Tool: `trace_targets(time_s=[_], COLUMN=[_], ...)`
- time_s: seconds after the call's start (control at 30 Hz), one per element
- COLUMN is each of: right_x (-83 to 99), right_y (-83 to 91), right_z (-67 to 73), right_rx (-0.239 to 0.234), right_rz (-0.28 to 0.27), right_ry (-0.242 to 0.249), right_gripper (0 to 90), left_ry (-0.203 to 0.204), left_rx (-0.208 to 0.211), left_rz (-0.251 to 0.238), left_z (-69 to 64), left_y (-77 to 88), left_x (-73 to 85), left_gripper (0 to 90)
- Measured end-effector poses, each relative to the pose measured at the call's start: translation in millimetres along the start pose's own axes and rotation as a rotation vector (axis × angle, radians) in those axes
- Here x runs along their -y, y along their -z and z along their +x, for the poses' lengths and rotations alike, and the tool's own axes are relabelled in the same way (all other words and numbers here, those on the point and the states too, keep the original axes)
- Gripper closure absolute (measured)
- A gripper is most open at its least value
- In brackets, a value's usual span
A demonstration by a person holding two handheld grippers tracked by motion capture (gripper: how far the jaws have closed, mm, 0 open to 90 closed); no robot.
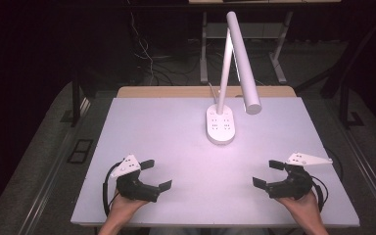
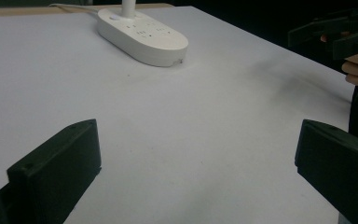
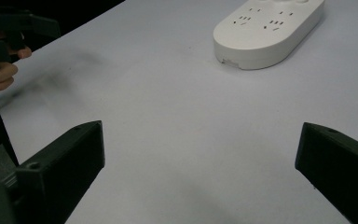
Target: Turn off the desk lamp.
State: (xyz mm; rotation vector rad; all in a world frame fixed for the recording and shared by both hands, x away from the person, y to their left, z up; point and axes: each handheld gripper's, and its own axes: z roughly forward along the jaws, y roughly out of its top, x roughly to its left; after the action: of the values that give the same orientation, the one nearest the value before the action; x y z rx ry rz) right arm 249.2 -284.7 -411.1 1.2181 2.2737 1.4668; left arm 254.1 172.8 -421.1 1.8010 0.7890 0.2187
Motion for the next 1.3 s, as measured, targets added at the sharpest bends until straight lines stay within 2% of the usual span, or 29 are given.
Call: trace_targets(time_s=[0.5,0.73,1.03,1.3], right_x=[1.1,1.8,-2.7,-7.6], right_y=[-0.4,3.2,7.1,8.9], right_z=[0.8,2.5,3.9,3.7], right_rx=[-0.009,-0.008,0.009,0.003], right_rz=[0.033,0.027,0.050,0.065], right_ry=[-0.016,-0.024,-0.025,-0.031], right_gripper=[1.2,1.2,1.2,1.2], left_ry=[0.009,0.010,0.013,0.012], left_rx=[-0.002,0.000,0.000,0.001], left_rz=[-0.011,-0.019,-0.015,-0.014], left_z=[1.2,1.2,0.9,0.7], left_y=[1.6,2.3,1.5,0.6], left_x=[-1.0,-2.0,-1.9,-1.7], left_gripper=[0.0,0.0,0.0,0.0])
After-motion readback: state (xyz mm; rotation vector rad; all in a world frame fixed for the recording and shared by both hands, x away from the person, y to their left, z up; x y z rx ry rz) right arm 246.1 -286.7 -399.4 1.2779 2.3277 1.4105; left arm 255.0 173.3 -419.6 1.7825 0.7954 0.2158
